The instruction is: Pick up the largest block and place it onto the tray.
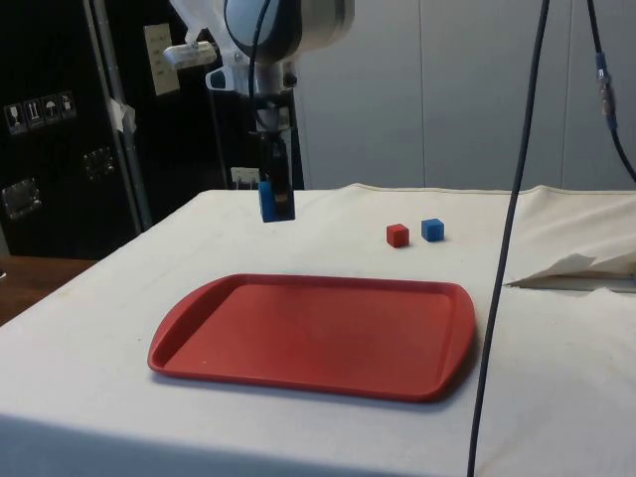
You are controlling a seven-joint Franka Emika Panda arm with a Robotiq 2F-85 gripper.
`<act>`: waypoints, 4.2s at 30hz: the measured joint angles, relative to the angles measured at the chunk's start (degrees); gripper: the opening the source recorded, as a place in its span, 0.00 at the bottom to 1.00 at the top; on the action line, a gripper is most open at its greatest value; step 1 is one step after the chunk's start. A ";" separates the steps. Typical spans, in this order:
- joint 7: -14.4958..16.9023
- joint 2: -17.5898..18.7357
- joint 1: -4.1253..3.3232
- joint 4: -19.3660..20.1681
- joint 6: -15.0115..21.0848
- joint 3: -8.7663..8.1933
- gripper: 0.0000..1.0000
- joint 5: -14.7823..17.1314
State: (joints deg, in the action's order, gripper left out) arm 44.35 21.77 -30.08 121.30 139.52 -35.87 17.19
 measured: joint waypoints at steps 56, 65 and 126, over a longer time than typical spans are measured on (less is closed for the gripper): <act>-14.73 6.02 -1.20 4.35 13.12 17.30 0.00 -1.83; -14.78 6.07 -1.20 4.18 13.06 17.30 0.70 -1.83; -13.01 -5.39 -1.20 -2.01 -1.89 12.66 1.00 -2.75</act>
State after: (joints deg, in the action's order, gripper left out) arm 31.34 16.39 -31.28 119.29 137.62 -23.20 14.44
